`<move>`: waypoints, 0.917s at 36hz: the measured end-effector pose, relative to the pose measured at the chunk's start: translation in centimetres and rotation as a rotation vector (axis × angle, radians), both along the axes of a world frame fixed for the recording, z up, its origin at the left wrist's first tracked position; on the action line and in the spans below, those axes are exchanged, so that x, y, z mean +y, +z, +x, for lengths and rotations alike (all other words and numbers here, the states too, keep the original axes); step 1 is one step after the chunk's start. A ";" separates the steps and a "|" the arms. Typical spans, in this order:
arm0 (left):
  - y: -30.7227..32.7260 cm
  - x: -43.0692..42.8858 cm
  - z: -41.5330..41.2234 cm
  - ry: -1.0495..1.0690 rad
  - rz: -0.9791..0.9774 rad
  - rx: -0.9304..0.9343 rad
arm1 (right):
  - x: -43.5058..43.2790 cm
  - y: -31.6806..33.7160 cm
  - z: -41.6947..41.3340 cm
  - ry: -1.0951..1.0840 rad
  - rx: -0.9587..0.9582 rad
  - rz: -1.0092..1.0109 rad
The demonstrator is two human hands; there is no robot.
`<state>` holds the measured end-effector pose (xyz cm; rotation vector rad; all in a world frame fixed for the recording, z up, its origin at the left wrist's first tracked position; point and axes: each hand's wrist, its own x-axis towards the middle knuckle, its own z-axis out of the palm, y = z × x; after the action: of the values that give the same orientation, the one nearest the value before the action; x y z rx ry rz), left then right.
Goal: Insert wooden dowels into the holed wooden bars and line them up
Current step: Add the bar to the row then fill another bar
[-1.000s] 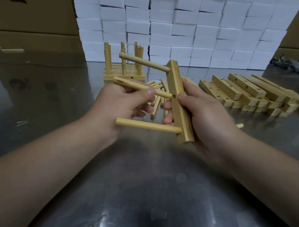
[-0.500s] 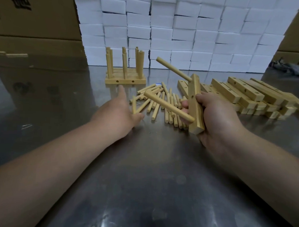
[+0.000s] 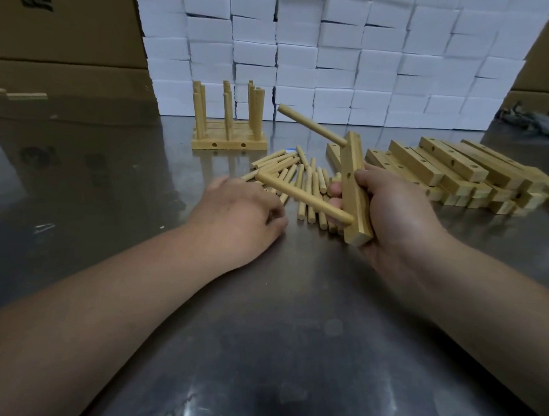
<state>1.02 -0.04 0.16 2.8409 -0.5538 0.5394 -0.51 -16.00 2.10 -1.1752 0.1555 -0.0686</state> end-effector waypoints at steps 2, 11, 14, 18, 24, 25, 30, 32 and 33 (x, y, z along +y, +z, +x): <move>-0.1 -0.1 0.2 0.101 0.023 -0.033 | 0.0 0.0 0.0 0.005 0.003 0.000; 0.6 -0.3 0.2 0.276 -0.300 -0.006 | 0.0 0.1 -0.3 0.042 -0.014 -0.017; 0.6 -0.1 0.4 0.231 -0.446 0.045 | 0.0 0.0 -0.4 0.069 -0.030 -0.034; 0.5 -0.2 0.3 0.070 -0.824 0.183 | 0.0 -0.1 -0.5 0.115 -0.043 -0.054; 0.7 -0.2 -0.1 -0.011 -1.042 0.342 | 0.0 0.1 -0.7 0.171 -0.080 0.026; 0.7 -0.1 -0.1 0.003 -1.039 0.324 | 0.0 0.1 -0.7 0.172 -0.086 0.047; 1.1 0.2 -0.4 -0.008 -1.071 0.248 | -0.2 0.2 -0.7 0.148 -0.099 0.067; 1.4 0.2 -0.7 -0.064 -1.164 0.269 | -0.2 0.1 -0.6 0.158 -0.096 0.070; 1.6 0.1 -0.9 -0.100 -1.214 0.281 | -0.2 0.1 -0.6 0.170 -0.090 0.069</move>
<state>0.10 0.05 1.72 1.6701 -0.1817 0.2795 -1.15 -16.17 2.16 -1.1102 -0.0219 0.0332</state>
